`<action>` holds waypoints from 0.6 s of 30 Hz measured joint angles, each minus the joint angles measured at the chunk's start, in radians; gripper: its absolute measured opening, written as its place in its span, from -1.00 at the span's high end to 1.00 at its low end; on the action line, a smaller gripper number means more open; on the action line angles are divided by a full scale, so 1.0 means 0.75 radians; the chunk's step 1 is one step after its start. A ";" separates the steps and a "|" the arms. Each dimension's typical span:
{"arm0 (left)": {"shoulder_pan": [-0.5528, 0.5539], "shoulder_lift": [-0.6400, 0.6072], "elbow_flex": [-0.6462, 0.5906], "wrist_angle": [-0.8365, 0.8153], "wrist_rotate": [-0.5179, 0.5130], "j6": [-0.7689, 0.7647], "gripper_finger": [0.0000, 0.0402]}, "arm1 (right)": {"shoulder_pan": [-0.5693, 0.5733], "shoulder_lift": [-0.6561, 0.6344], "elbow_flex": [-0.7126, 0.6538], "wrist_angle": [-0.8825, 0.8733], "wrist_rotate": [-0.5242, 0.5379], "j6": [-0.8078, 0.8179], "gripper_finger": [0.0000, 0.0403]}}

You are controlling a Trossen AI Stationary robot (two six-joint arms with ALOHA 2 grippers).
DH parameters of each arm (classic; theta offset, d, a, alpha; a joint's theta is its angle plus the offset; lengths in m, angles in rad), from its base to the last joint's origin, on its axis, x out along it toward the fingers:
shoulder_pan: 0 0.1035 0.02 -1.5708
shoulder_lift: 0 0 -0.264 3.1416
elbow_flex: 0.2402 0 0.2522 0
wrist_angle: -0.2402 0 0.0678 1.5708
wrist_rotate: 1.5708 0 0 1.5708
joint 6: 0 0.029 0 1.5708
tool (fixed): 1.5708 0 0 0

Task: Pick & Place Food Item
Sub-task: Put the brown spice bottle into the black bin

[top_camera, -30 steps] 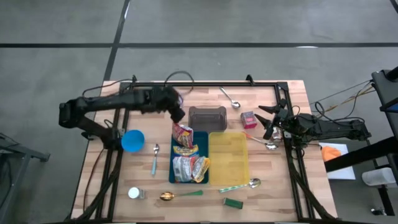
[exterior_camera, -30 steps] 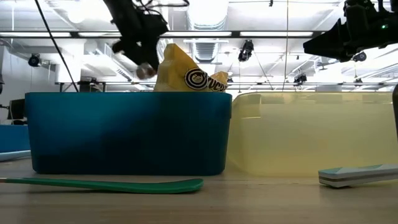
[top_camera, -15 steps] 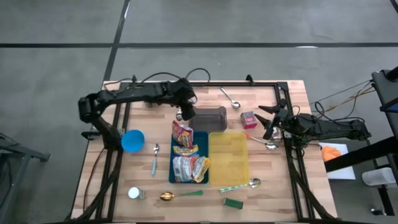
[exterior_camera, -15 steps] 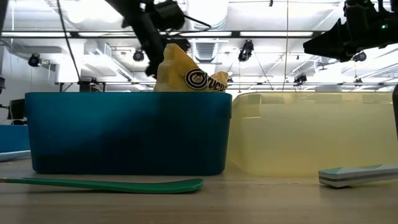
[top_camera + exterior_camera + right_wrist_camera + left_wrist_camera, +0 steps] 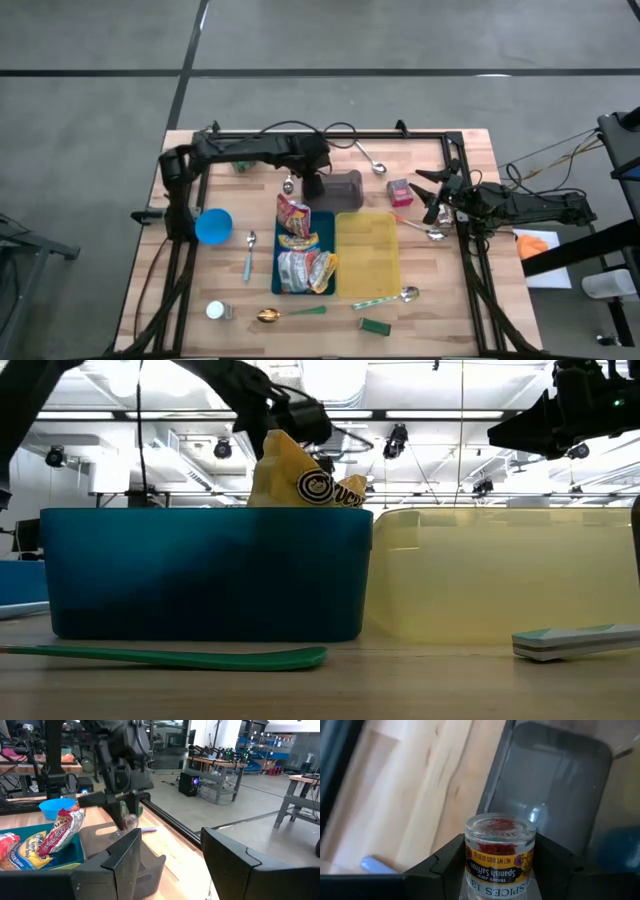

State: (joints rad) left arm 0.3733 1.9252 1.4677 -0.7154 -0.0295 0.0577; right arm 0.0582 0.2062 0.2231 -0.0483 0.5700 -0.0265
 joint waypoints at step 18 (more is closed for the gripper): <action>0.002 0.170 -0.001 -0.005 0.040 -0.002 0.06 | 0.001 -0.001 0.000 0.001 0.000 0.000 0.01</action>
State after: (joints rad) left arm 0.3748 2.0524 1.4670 -0.7190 0.0008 0.0559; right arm 0.0586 0.2058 0.2230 -0.0479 0.5697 -0.0262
